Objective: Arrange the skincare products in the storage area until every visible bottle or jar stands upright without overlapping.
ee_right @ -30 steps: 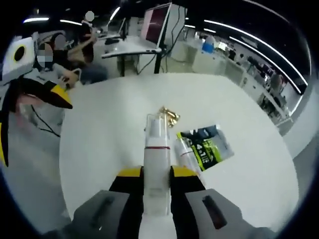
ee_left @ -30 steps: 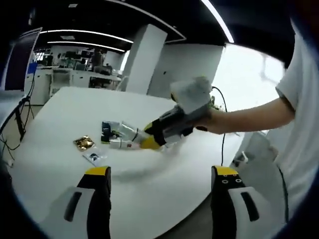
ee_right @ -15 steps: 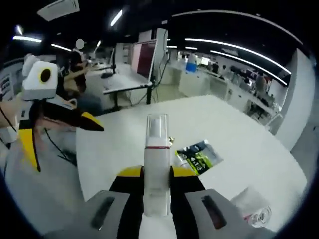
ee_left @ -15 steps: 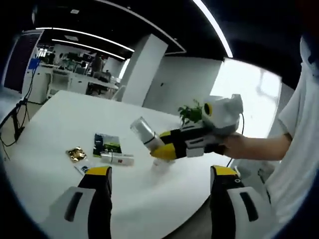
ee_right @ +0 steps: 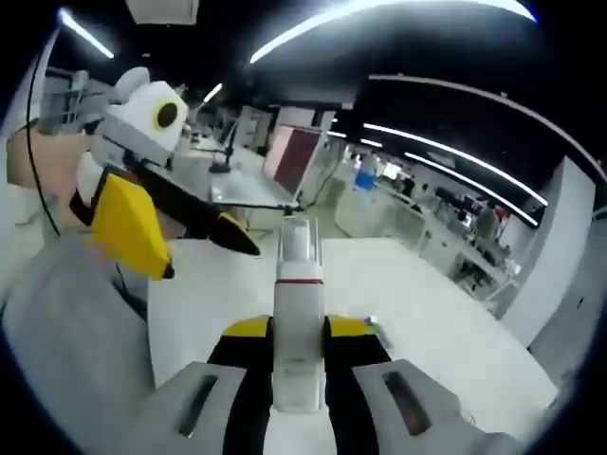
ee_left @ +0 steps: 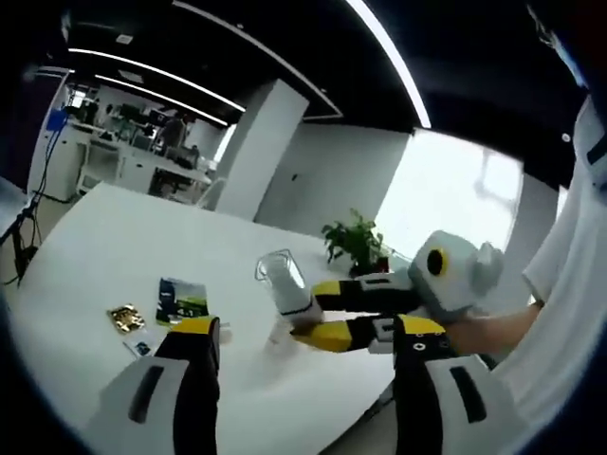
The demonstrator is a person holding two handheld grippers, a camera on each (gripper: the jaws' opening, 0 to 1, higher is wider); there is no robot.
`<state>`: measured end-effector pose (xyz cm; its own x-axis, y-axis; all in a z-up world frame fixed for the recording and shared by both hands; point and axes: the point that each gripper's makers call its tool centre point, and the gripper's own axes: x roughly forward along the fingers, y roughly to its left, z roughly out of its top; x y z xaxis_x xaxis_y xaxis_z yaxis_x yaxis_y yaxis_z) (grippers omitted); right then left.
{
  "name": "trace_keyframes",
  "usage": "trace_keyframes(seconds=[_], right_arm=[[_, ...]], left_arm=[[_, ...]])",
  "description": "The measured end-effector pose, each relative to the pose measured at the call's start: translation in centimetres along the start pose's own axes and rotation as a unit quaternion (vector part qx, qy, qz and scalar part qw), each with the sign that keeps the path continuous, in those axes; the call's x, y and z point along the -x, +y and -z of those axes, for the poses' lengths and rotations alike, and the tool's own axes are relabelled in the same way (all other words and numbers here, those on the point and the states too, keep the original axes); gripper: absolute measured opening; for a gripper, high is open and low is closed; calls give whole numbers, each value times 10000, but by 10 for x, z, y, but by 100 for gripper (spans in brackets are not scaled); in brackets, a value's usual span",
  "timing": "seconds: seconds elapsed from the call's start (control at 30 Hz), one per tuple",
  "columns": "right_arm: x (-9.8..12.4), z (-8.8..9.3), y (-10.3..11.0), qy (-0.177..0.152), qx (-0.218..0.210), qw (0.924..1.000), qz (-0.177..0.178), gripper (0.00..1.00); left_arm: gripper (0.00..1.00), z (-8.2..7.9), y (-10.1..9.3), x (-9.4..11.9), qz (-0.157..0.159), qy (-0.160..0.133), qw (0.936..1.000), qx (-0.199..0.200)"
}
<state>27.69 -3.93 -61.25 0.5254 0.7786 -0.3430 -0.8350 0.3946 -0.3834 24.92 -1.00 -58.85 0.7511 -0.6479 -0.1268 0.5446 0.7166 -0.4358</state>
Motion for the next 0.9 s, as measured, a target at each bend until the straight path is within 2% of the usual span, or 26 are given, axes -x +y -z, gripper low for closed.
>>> trace_keyframes(seconds=[0.07,0.2,0.33,0.43,0.53,0.73,0.83,0.9], right_arm=[[5,-5,3,-20,192,9998,67,19],[17,-11,7,-102,218,9996,172,19],[23,-19,3,-96,836,9953,480,19],[26,-22,2,-38,1117,9920,593,19],[29,-25,3,-100,1096,9920,615,19],[31,-31,4,-201,831,9941,672,19],[33,-32,2,-236,604,9954,711,19],[33,-32,2,-207,459,9961,722,19]], left_arm=[[65,0,-3,-3,18,10,10000,-2],[59,-5,-11,-9,84,-89,9999,44],[44,-10,-18,-13,93,-258,9996,23],[38,-15,-22,-15,102,-422,9991,31],[32,-21,-25,-16,91,-636,9979,82],[25,-26,-29,-21,21,-799,9968,99],[19,-28,-28,-24,-84,-782,9969,7],[20,-30,-28,-25,-101,-762,9970,-11]])
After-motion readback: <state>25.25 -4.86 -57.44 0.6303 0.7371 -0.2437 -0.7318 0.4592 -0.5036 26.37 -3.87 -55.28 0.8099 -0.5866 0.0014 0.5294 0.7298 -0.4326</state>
